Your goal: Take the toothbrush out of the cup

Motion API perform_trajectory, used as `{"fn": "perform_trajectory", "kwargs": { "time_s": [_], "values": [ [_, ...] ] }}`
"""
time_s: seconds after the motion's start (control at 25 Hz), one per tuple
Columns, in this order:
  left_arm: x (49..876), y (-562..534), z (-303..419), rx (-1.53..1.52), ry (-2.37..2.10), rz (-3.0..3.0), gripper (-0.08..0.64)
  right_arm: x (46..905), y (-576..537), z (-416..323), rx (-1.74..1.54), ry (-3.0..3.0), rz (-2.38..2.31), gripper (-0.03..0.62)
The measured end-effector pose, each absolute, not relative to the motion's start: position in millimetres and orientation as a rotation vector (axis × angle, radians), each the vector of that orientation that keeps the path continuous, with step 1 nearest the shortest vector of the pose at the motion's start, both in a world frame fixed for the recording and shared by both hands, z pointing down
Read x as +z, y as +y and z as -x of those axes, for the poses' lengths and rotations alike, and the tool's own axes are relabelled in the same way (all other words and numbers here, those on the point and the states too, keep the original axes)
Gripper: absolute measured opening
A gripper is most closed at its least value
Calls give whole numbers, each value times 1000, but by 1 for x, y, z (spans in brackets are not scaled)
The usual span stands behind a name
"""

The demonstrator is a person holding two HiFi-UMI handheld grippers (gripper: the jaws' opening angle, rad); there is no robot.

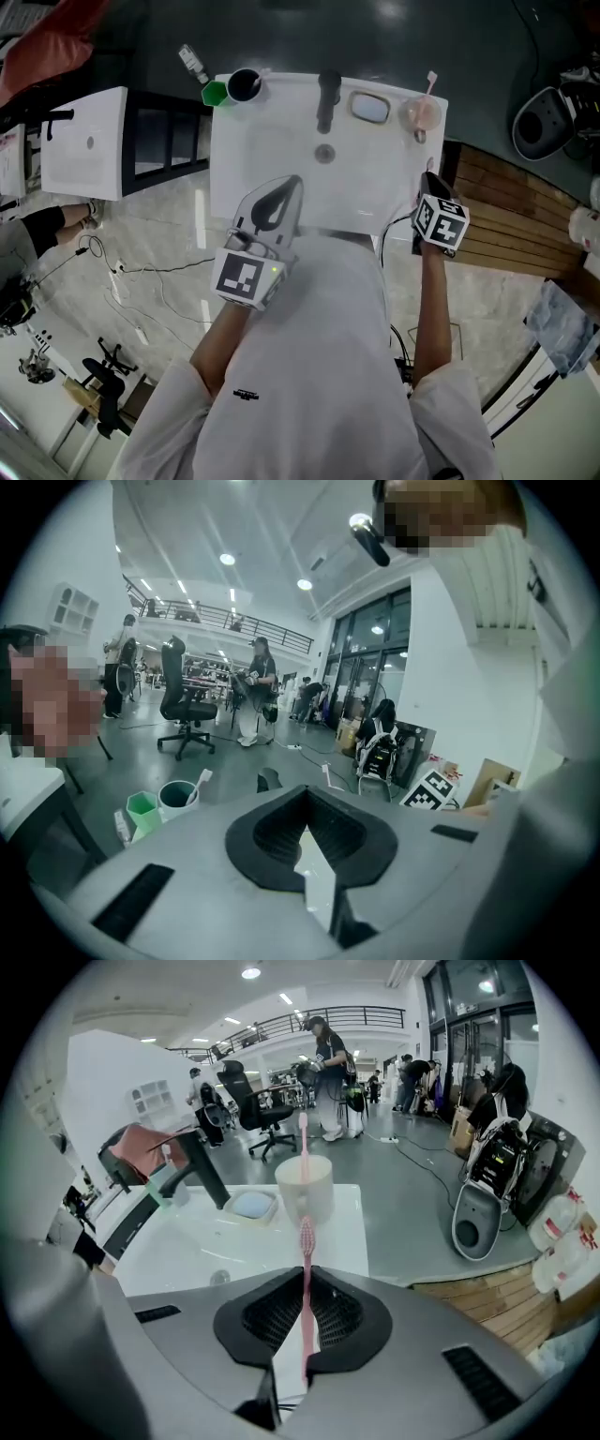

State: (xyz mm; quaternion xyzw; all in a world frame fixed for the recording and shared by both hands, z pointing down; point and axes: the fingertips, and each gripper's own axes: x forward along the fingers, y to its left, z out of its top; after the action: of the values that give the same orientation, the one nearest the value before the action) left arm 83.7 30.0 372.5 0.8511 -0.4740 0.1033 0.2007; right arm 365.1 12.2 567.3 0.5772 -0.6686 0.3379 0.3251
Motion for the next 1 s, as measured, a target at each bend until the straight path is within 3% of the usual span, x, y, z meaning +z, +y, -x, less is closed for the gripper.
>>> {"fn": "perform_trajectory", "kwargs": {
  "time_s": [1.0],
  "values": [
    [382,24,-96,301,-1270,-2366,0,624,7,-373,999,-1639,-1539,-2]
  ]
}}
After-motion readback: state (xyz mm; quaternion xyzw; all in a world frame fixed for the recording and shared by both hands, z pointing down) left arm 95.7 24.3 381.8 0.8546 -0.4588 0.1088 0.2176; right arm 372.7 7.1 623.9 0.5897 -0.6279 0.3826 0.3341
